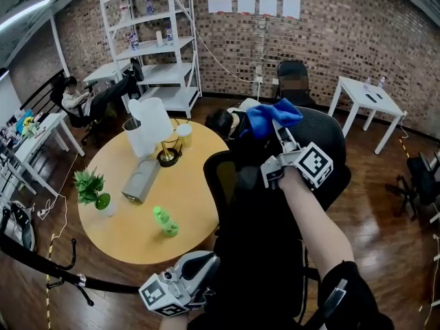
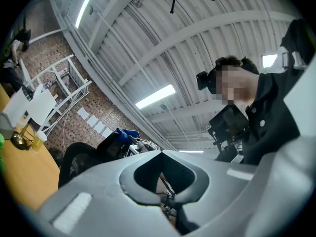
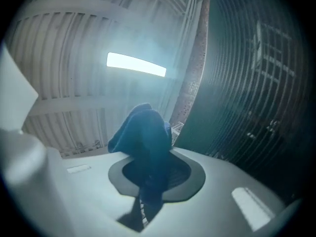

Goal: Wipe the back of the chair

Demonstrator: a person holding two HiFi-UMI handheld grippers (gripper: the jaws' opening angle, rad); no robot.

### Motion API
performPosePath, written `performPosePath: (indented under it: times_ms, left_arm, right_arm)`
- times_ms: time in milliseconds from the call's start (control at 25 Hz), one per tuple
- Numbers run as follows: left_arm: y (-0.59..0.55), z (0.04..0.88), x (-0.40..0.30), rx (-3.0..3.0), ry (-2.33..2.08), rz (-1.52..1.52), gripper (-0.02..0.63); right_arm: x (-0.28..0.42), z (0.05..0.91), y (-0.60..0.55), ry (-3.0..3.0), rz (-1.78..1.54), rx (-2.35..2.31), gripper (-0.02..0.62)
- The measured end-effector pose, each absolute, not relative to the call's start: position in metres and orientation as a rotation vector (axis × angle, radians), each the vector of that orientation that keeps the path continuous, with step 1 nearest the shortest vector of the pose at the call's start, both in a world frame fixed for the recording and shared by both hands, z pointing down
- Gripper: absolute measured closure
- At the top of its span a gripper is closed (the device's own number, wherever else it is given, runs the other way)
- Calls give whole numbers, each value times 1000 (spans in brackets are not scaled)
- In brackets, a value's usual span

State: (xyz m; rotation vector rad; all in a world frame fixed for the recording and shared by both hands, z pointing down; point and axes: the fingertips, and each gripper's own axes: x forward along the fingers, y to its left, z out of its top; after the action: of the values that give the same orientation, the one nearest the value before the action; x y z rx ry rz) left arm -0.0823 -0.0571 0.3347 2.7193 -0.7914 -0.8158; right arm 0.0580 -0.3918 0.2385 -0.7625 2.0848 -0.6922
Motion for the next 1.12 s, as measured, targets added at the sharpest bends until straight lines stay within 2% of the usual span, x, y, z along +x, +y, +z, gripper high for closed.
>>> performPosePath:
  times_ms: [360, 840, 1120]
  left_arm:
    - [-62, 338, -57, 2743, -671, -795, 614]
    - [-61, 342, -27, 2736, -484, -799, 614]
    - [-68, 350, -22, 2716, -376, -807, 614]
  right_arm:
    - [155, 249, -384, 1972, -650, -946, 541]
    - [221, 256, -335, 1990, -556, -1077, 541]
    - [300, 268, -304, 1869, -506, -1293, 541]
